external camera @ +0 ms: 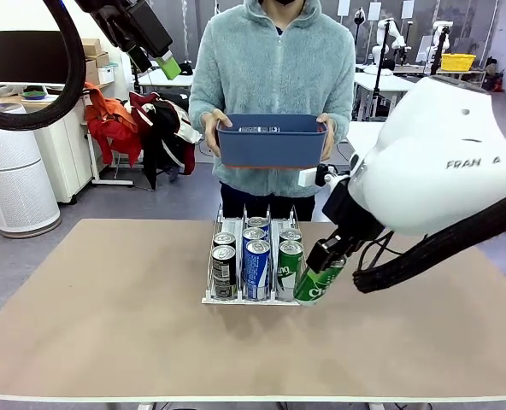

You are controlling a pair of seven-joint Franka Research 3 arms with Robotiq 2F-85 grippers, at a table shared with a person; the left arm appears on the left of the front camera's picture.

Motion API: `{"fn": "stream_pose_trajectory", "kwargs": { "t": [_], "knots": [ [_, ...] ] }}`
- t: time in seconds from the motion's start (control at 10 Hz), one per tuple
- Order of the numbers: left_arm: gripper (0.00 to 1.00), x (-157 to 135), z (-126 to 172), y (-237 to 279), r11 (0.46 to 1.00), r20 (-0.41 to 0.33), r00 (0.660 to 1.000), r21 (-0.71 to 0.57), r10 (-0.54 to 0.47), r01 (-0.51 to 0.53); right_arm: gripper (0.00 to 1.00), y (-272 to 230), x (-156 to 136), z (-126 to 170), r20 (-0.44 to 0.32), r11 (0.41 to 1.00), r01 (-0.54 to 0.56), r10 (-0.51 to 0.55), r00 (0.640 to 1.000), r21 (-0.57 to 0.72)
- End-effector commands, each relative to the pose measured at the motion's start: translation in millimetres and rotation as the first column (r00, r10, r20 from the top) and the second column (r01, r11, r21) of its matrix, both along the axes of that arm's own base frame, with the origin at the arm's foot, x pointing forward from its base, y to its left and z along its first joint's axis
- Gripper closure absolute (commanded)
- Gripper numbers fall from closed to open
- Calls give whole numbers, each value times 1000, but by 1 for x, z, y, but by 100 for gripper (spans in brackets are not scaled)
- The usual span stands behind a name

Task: Fill the beverage cans into the dispenser.
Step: Place the picked Sprite in the line of the Automatic Can Dispenser with the same cans.

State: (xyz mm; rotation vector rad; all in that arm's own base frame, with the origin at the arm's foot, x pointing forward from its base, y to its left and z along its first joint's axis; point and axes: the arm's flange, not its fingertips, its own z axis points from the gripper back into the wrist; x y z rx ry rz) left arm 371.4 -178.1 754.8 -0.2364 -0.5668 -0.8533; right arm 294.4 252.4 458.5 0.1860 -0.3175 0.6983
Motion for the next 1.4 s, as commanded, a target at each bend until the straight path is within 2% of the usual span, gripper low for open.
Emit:
{"fn": "stream_pose_trajectory", "kwargs": {
  "t": [0.0,0.3,0.5,0.6,0.9,1.3],
  "knots": [
    [0,0,0,1,1000,-1,1000,0,-1,1,42,-7,-3,4,-29,1000,-1,2,1000,14],
    [0,0,0,1,1000,-1,1000,0,-1,1,42,-3,2,-2,-12,1000,-1,1,1000,-2],
    [0,0,0,1,1000,-1,1000,0,-1,1,42,4,11,-7,73,1000,12,-11,997,-4],
    [0,0,0,1,1000,-1,1000,0,-1,1,42,13,15,-11,82,1000,22,-23,996,11],
    [0,0,0,1,1000,-1,1000,0,-1,1,42,16,31,-15,25,1000,11,-12,1000,17],
    [0,0,0,1,1000,-1,1000,0,-1,1,42,25,62,-25,44,999,29,-31,999,46]
  ]
}}
